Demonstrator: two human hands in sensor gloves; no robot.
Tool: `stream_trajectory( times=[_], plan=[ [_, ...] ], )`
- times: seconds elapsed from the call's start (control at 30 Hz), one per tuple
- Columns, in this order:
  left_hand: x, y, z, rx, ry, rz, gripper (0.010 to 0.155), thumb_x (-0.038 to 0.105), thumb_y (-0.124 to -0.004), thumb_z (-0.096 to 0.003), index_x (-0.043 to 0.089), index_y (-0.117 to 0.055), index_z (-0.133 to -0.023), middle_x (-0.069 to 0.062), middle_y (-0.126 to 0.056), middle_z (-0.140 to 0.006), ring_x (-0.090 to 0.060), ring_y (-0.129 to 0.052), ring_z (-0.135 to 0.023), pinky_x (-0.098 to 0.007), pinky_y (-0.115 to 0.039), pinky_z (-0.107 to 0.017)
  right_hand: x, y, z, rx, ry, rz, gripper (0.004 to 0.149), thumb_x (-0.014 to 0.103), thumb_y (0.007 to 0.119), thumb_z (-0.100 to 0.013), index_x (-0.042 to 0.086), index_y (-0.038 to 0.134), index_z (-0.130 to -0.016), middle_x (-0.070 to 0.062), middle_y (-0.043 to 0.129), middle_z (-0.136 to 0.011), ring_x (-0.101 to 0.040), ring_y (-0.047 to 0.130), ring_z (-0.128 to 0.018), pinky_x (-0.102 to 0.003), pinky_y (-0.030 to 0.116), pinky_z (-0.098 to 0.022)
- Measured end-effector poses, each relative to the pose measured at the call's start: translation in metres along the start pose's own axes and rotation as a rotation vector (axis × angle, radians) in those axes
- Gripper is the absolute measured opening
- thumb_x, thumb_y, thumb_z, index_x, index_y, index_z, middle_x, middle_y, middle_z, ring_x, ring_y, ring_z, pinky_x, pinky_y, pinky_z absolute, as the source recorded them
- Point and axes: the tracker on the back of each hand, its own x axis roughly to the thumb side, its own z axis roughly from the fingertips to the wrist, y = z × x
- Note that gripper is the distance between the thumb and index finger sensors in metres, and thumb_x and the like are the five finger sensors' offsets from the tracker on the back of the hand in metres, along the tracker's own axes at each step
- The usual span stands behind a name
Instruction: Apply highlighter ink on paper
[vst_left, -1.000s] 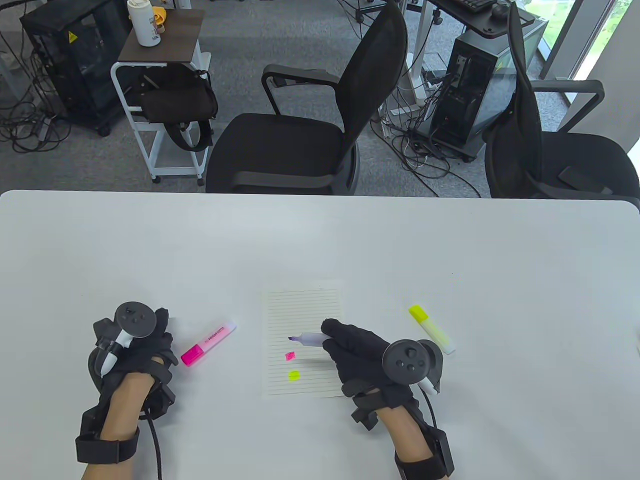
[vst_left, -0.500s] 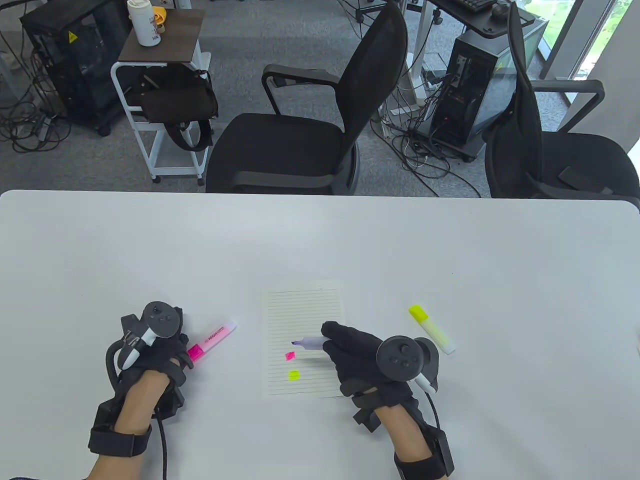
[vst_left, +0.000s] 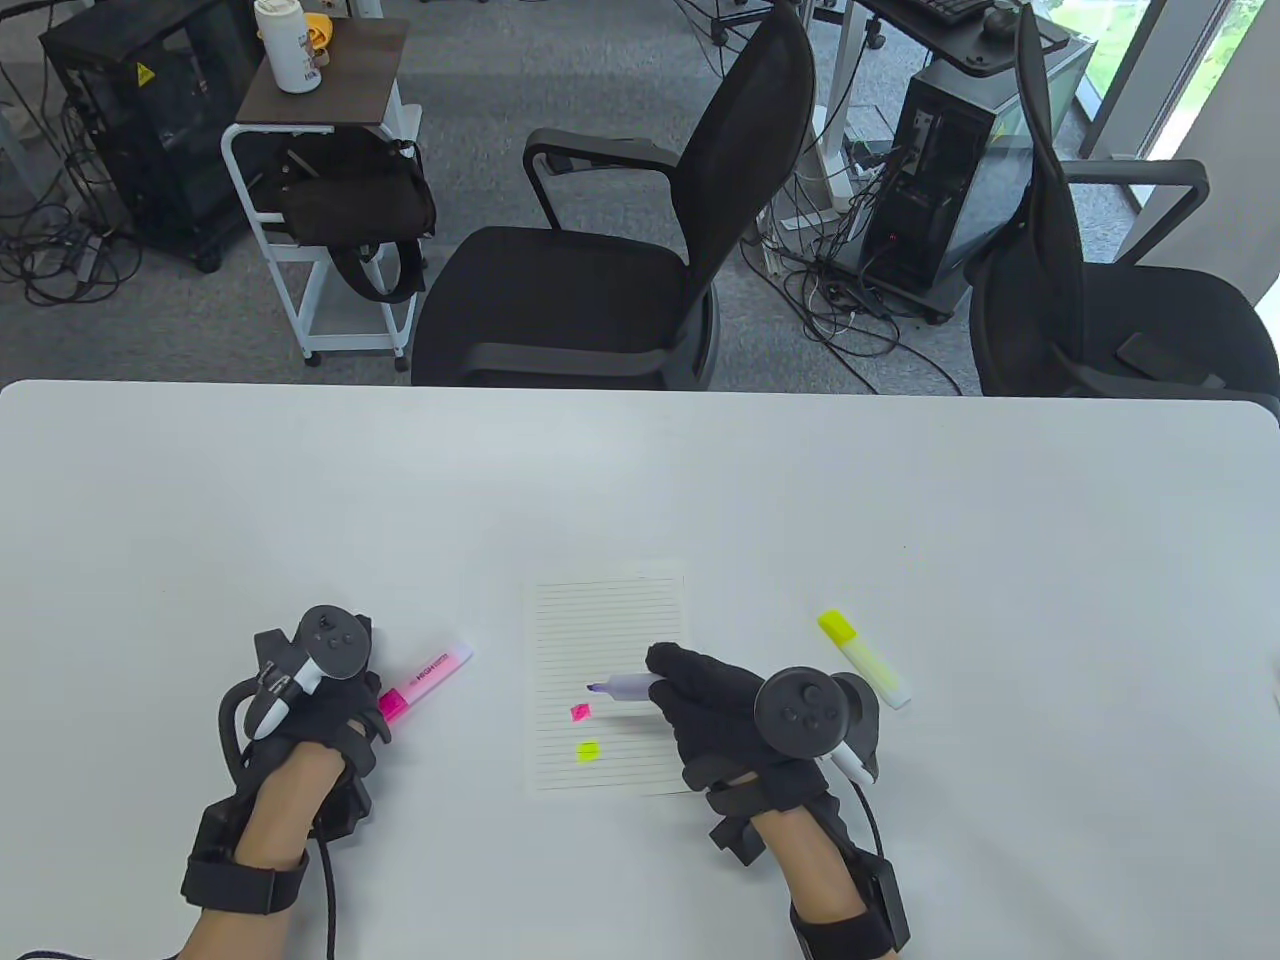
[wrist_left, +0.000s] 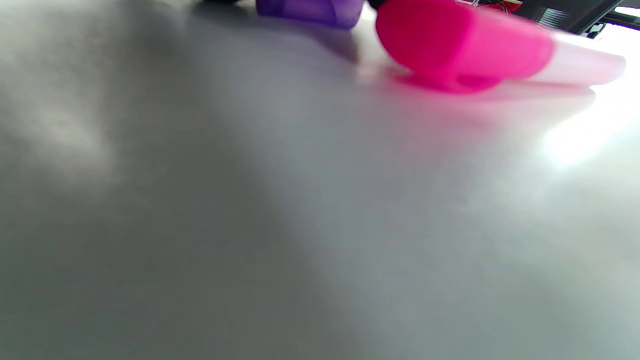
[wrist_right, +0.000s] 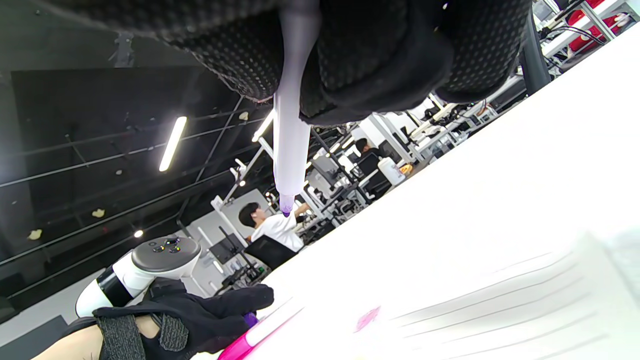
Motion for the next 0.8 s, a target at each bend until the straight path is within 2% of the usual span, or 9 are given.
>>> stream_trajectory(
  times=[0.13,0.23,0.37,0.47,0.63,0.8],
  plan=[
    [0.004,0.003,0.006,0.036,-0.018,0.011,0.070,0.042,-0.060,-0.0486,0.033,-0.026,-0.108,-0.013,-0.017,-0.110,-0.038,-0.040,-0.098,-0.063,-0.039,-0.072,-0.001,-0.003,0.000,-0.006,0.013,-0.001,0.042,0.031,0.080,-0.061,0.017,0.073,-0.099,-0.016,0.092,-0.071,-0.031,0.092,-0.040,-0.058,0.074,-0.059],
    [0.012,0.010,0.018,0.116,-0.053,-0.010,0.070,0.043,-0.060,-0.0486,0.033,-0.025,-0.108,-0.013,-0.015,-0.110,-0.038,-0.036,-0.100,-0.063,-0.038,-0.072,-0.003,-0.006,0.000,-0.005,0.039,0.003,0.042,0.031,0.080,-0.061,0.017,0.073,-0.099,-0.015,0.092,-0.070,-0.030,0.092,-0.039,-0.058,0.075,-0.059],
    [0.032,0.017,0.040,0.226,-0.147,-0.037,0.071,0.045,-0.060,-0.0489,0.032,-0.024,-0.109,-0.013,-0.015,-0.111,-0.038,-0.036,-0.100,-0.063,-0.037,-0.072,-0.005,-0.008,0.001,-0.002,0.065,0.007,0.041,0.031,0.080,-0.061,0.017,0.074,-0.099,-0.015,0.092,-0.069,-0.030,0.092,-0.039,-0.057,0.075,-0.058],
    [0.048,0.017,0.055,0.270,-0.232,-0.050,0.072,0.050,-0.062,-0.0490,0.031,-0.027,-0.110,-0.013,-0.015,-0.111,-0.039,-0.035,-0.101,-0.064,-0.036,-0.072,-0.008,-0.010,0.001,0.004,0.086,0.016,0.041,0.032,0.080,-0.060,0.017,0.074,-0.099,-0.015,0.093,-0.069,-0.030,0.092,-0.038,-0.057,0.075,-0.058],
    [0.082,0.006,0.081,0.290,-0.377,-0.110,0.071,0.053,-0.064,-0.0484,0.029,-0.040,-0.110,-0.011,-0.021,-0.113,-0.040,-0.035,-0.102,-0.066,-0.033,-0.073,-0.014,-0.009,0.001,0.033,0.126,0.026,0.041,0.032,0.079,-0.061,0.016,0.073,-0.099,-0.016,0.092,-0.070,-0.031,0.092,-0.040,-0.058,0.074,-0.058],
    [0.112,-0.015,0.097,0.261,-0.543,-0.160,0.069,0.054,-0.066,-0.0479,0.030,-0.046,-0.109,-0.009,-0.026,-0.115,-0.040,-0.033,-0.104,-0.068,-0.028,-0.072,-0.018,-0.008,-0.001,0.101,0.168,0.029,0.041,0.032,0.079,-0.061,0.016,0.074,-0.098,-0.016,0.093,-0.069,-0.029,0.092,-0.037,-0.057,0.076,-0.056]
  ],
)
